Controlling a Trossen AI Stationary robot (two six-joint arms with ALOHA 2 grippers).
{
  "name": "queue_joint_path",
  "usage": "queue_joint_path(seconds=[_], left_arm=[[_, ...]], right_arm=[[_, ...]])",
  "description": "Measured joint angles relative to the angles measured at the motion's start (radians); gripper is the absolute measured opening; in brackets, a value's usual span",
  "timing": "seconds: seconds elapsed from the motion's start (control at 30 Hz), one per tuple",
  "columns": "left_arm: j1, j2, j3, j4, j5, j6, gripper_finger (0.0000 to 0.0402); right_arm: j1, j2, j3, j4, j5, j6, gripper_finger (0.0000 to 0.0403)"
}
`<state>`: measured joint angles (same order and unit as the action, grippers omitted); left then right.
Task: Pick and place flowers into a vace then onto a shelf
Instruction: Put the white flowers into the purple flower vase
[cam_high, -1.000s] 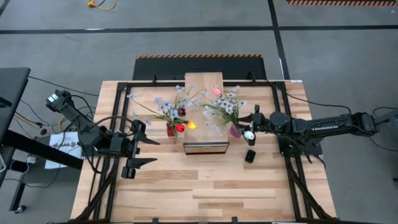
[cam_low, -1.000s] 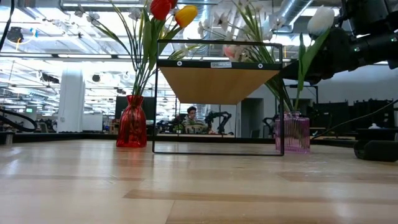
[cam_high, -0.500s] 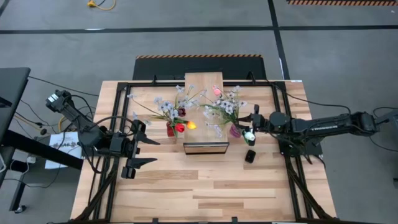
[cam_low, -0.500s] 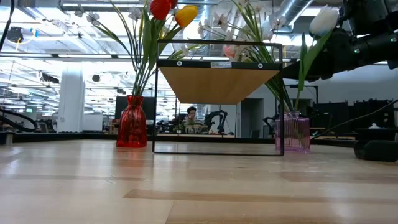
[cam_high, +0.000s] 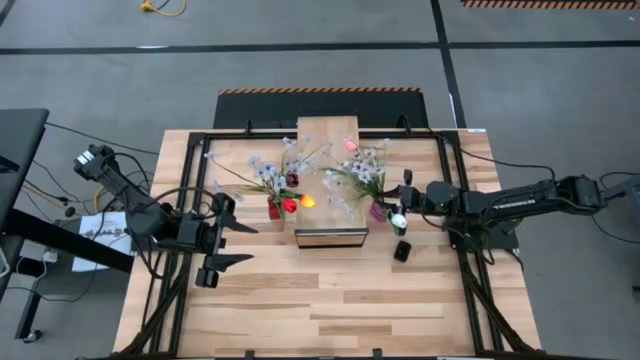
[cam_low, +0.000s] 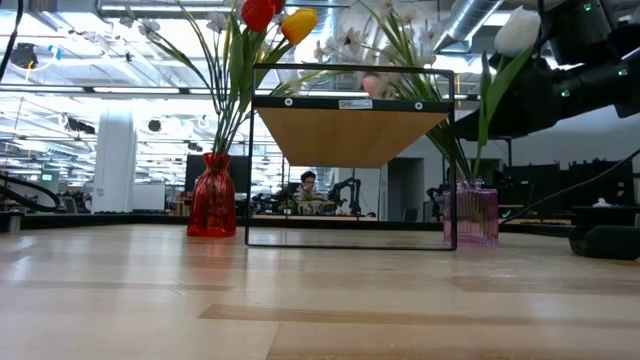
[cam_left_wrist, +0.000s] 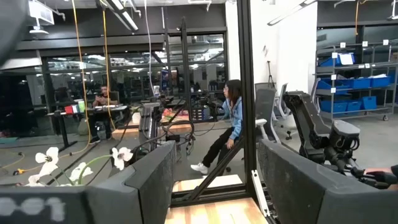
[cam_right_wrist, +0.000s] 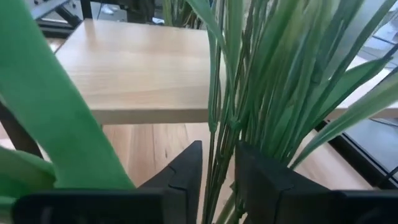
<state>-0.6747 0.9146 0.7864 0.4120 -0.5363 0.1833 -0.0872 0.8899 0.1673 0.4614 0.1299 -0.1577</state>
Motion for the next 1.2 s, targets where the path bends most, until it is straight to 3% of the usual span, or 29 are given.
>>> queue_joint_path(seconds=[0.27, 1.2], left_arm=[[0.0, 0.003, 0.0, -0.003, 0.0, -0.006, 0.0217], [0.0, 0.003, 0.0, -0.002, 0.004, -0.015, 0.0217]], right_arm=[[0.0, 0.0, 0.0, -0.004, 0.002, 0.0, 0.0006], [0.002, -0.001, 0.0, -0.084, 0.002, 0.034, 0.0001]])
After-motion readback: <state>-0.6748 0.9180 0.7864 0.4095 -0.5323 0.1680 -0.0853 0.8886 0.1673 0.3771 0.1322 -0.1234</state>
